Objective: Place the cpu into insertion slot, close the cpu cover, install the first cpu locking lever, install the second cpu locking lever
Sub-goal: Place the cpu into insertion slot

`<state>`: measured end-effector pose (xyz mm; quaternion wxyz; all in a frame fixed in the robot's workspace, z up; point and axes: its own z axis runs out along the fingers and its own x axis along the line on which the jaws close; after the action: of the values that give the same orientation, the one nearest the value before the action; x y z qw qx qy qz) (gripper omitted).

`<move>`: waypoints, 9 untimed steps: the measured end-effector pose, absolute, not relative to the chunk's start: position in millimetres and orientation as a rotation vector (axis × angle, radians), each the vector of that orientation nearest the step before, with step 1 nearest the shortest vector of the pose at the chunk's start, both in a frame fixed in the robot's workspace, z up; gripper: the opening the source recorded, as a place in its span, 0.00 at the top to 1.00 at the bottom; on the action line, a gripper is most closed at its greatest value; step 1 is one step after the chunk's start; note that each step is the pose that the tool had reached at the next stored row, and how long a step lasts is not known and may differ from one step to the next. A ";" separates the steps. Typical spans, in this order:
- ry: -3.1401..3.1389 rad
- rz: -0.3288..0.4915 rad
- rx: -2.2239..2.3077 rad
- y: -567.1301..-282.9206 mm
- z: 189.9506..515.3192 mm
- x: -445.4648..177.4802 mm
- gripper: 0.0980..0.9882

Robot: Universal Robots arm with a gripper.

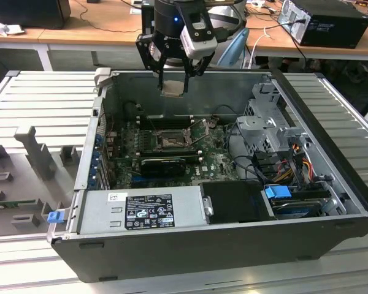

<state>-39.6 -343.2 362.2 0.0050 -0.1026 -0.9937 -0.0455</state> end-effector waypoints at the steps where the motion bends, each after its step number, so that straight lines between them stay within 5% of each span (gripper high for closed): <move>1: -3.111 -0.142 -0.335 -343.2 362.2 -39.7 0.52; 9: -3.106 -0.143 -0.390 -343.2 362.2 -39.7 0.52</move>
<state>-39.7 -343.2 362.2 0.0040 -0.1245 -0.9912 -0.0456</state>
